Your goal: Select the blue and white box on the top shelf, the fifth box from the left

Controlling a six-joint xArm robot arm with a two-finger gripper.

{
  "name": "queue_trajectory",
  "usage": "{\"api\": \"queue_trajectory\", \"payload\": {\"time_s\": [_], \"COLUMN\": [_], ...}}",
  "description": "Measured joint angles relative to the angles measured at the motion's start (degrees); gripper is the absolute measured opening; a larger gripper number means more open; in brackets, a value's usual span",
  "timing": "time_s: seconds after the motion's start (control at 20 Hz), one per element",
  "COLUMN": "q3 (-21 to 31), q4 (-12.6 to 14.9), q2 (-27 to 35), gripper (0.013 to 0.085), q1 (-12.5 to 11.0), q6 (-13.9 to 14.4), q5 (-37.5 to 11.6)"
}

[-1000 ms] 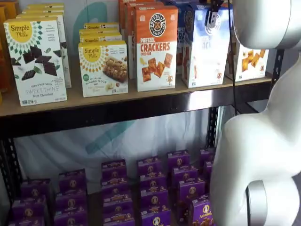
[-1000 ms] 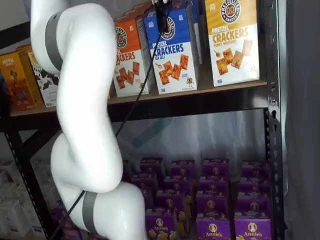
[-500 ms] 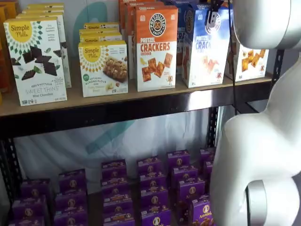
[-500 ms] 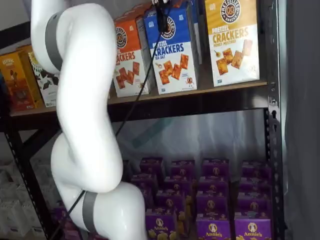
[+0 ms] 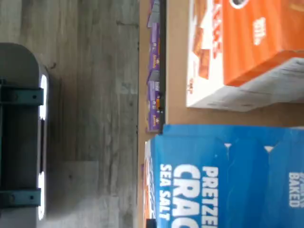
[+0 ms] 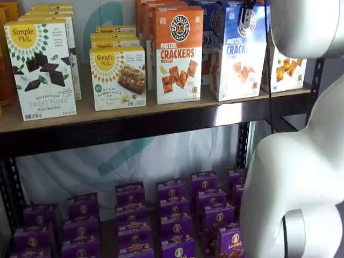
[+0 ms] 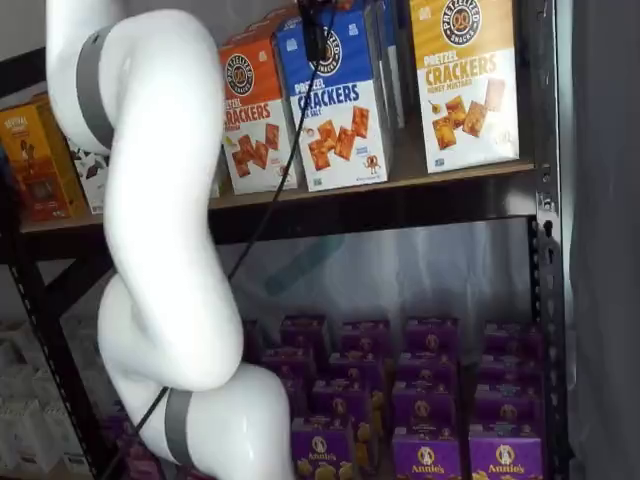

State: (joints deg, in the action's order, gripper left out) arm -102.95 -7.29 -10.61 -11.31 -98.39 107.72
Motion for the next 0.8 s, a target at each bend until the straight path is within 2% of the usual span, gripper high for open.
{"api": "queue_trajectory", "payload": {"time_s": [0.3,0.5,0.8], "q3": [3.41,6.98,11.86], "q4": [0.36,0.74,-0.3], "q2": [-4.21,-7.31,-11.39], "gripper": [0.057,0.057,0.057], "q1": [-0.68,-1.46,-3.06], "q6": [-0.66,-1.58,-2.8], "q5": [2.83,3.21,2.67]}}
